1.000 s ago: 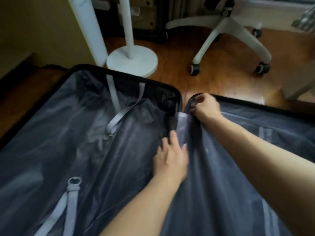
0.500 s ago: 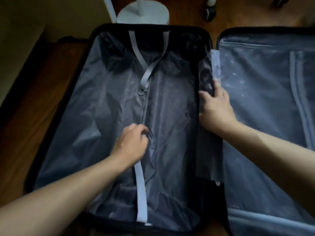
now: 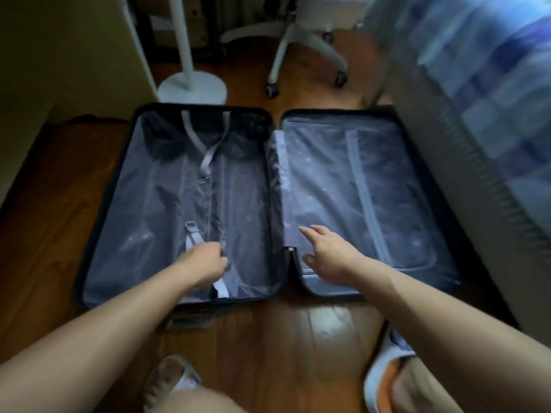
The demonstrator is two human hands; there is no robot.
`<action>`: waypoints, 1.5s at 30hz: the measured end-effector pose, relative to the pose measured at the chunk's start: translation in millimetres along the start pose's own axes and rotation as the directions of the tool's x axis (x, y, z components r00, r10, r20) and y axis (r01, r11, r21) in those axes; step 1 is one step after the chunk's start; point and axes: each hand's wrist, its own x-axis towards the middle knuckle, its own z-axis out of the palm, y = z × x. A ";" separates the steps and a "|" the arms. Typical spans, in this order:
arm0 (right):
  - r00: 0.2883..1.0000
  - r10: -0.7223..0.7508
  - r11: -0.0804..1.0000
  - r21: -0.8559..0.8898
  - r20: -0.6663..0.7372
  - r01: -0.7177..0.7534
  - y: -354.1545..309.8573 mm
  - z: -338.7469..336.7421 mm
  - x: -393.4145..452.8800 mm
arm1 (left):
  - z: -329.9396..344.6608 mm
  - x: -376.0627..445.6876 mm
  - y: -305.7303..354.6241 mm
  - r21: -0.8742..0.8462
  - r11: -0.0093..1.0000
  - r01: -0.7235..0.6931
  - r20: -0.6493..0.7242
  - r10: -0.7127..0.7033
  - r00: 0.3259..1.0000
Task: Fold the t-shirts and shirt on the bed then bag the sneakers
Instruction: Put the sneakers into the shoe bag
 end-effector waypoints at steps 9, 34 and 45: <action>0.832 0.411 0.899 0.316 -0.372 -0.303 88.7 -101.9 -300.9 | -43.4 -230.8 356.9 -0.290 0.638 -0.714 -0.273 0.660 0.700; -0.490 0.850 -0.320 0.928 0.193 -0.190 264.1 171.7 -903.5 | 381.1 -640.3 618.5 0.205 -0.150 -0.967 0.377 0.924 -0.063; -0.680 0.709 -0.476 0.837 0.184 -0.269 292.1 256.3 -961.0 | 414.6 -617.4 631.1 0.223 -0.132 -0.966 0.545 0.839 0.011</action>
